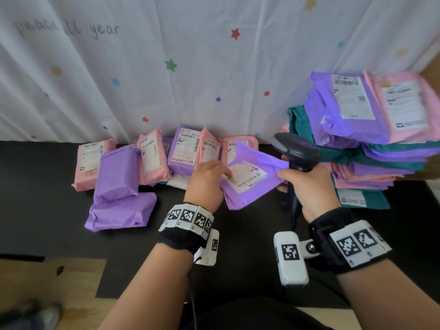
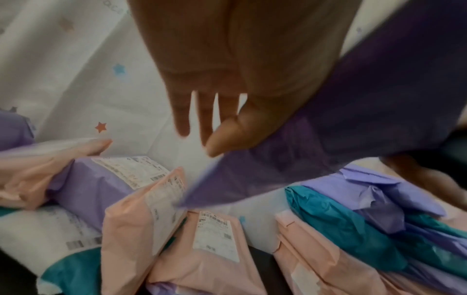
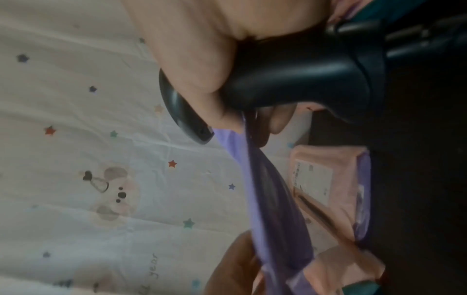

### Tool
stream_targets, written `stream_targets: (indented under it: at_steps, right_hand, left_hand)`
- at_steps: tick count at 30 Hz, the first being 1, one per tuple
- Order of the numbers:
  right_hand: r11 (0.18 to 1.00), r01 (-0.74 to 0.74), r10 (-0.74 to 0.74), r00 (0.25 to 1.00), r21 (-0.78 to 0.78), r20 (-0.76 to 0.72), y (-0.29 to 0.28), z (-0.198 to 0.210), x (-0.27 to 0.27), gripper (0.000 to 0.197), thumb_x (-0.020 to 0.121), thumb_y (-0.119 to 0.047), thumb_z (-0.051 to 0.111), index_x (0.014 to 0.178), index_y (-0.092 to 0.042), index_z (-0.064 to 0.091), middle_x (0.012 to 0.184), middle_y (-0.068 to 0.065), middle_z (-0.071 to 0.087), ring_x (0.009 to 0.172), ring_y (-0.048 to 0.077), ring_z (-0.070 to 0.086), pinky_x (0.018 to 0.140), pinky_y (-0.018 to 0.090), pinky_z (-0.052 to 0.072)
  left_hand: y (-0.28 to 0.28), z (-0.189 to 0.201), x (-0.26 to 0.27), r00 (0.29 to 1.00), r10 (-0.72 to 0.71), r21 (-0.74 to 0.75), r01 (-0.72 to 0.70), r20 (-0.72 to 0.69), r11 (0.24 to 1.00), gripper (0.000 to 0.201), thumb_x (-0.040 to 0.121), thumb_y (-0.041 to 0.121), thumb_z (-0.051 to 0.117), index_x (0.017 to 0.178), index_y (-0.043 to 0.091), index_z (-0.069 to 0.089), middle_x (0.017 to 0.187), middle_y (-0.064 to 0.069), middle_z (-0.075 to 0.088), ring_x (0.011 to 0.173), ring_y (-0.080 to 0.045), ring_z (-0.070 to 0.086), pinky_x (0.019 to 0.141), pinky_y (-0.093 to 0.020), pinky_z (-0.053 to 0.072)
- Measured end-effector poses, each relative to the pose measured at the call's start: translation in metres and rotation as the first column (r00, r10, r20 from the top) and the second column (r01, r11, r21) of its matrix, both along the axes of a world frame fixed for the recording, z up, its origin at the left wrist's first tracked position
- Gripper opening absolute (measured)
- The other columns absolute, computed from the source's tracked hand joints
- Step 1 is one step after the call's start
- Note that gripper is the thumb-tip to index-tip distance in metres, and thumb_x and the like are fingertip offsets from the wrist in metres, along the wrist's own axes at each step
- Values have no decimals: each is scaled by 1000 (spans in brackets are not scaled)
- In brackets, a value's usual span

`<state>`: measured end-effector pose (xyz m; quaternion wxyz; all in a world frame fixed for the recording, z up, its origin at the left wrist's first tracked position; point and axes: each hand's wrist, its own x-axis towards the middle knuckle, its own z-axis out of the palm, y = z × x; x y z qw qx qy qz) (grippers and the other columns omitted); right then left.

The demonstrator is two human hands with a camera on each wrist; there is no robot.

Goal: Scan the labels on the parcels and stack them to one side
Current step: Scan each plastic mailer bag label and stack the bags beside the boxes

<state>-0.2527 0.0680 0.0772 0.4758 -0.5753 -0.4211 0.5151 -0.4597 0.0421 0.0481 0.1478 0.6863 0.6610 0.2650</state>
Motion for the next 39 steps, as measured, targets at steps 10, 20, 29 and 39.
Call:
stream_targets:
  at_steps: [10, 20, 29, 39]
  right_hand:
    - [956, -292, 267, 897, 20, 353, -4, 23, 12, 16, 76, 7, 67, 73, -8, 69, 44, -15, 51, 41, -2, 42, 40, 9, 32]
    - [981, -62, 1, 947, 182, 321, -1, 8, 15, 17, 80, -20, 78, 94, -12, 71, 71, -9, 72, 70, 7, 68, 68, 31, 53]
    - [985, -170, 165, 978, 31, 126, -13, 0, -9, 15, 82, -27, 79, 92, -19, 72, 64, -5, 70, 56, 10, 65, 50, 27, 53]
    - [984, -181, 177, 970, 8, 165, -13, 2, -12, 26, 83, -29, 78, 104, -15, 72, 65, -5, 72, 57, 6, 67, 50, 21, 52]
  left_hand:
    - [20, 23, 9, 990, -142, -191, 140, 0, 972, 64, 78, 17, 73, 136, 30, 49, 151, 4, 38, 142, -17, 24, 119, -43, 14]
    - [22, 17, 1, 967, 170, -228, -126, 187, 966, 19, 89, 18, 60, 73, 26, 55, 65, 8, 53, 62, -10, 48, 56, -25, 37]
    - [26, 18, -8, 741, 419, -272, -321, 525, 907, 9, 90, 17, 60, 94, 9, 61, 86, -4, 64, 72, -13, 56, 60, -25, 44]
    - [27, 12, -8, 737, 435, -253, -354, 518, 900, 14, 90, 15, 60, 102, 10, 63, 86, 1, 63, 74, -11, 56, 57, -16, 39]
